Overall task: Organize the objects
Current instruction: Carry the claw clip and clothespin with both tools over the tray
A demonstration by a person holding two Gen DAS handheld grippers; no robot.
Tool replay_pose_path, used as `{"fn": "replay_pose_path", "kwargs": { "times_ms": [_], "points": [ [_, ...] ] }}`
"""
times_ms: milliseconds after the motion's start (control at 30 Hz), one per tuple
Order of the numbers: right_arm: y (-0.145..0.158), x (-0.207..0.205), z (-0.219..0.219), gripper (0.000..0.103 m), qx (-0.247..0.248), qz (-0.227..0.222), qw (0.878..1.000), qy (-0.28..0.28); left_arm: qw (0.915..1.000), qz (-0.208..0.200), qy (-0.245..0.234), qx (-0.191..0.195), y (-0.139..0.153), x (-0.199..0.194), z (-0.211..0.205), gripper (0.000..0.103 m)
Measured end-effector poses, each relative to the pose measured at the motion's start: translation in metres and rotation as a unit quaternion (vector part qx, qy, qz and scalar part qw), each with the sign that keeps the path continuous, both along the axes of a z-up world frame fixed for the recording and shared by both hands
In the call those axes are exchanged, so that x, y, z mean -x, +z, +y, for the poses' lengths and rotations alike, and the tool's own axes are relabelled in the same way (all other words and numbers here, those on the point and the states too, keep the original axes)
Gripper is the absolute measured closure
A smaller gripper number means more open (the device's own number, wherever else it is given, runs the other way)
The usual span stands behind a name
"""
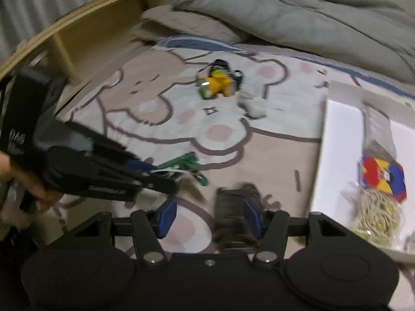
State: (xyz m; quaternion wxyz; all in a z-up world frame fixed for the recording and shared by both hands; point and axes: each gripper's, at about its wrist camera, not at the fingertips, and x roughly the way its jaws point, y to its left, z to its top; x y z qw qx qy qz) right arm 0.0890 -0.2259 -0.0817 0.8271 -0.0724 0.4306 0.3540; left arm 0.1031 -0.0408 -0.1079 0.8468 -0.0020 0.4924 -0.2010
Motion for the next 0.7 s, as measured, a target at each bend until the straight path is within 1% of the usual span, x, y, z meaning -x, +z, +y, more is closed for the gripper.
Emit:
{"fn": "replay_pose_path", "kwargs": {
  "times_ms": [33,100,167,233,267,300,467,500,567,600,700],
  "points": [
    [0.0,0.002,0.003,0.041,0.011,-0.007,1.0,0.004,1.0,-0.001,-0.001,-0.001,0.0,0.0,-0.001,0.086],
    [-0.005,0.002,0.007,0.028,0.034,-0.021,0.999,0.0,1.0,-0.002,-0.001,0.0,0.0,0.001,-0.002,0.086],
    [-0.01,-0.001,0.009,0.024,0.059,-0.04,0.997,-0.012,1.0,-0.001,-0.001,0.003,0.001,0.0,-0.002,0.086],
    [-0.016,-0.006,0.008,0.024,0.071,-0.04,0.997,-0.015,1.0,-0.002,-0.003,0.004,0.001,0.001,-0.002,0.086],
    [-0.02,-0.01,0.007,0.025,0.071,-0.033,0.997,-0.015,1.0,-0.002,-0.003,0.004,0.002,0.001,-0.002,0.086],
    [-0.023,-0.012,0.006,0.03,0.071,-0.025,0.997,-0.015,1.0,-0.002,-0.003,0.004,0.002,0.001,-0.002,0.086],
    [-0.038,-0.025,0.009,0.04,0.064,0.004,0.998,-0.009,1.0,0.002,0.001,0.002,0.001,0.0,0.001,0.086],
    [-0.041,-0.025,0.01,0.045,0.065,0.007,0.998,-0.007,1.0,0.004,0.002,0.001,0.001,0.0,0.002,0.086],
    [-0.046,-0.026,0.014,0.057,0.076,0.006,0.997,-0.001,1.0,0.006,0.005,-0.001,0.0,-0.001,0.003,0.086],
    [-0.047,-0.026,0.015,0.058,0.082,0.0,0.997,0.0,1.0,0.007,0.006,-0.001,0.0,-0.002,0.004,0.086],
    [-0.044,-0.027,0.015,0.058,0.076,0.002,0.997,-0.008,0.9999,0.004,0.013,0.002,0.003,-0.003,0.008,0.087]
  ]
}}
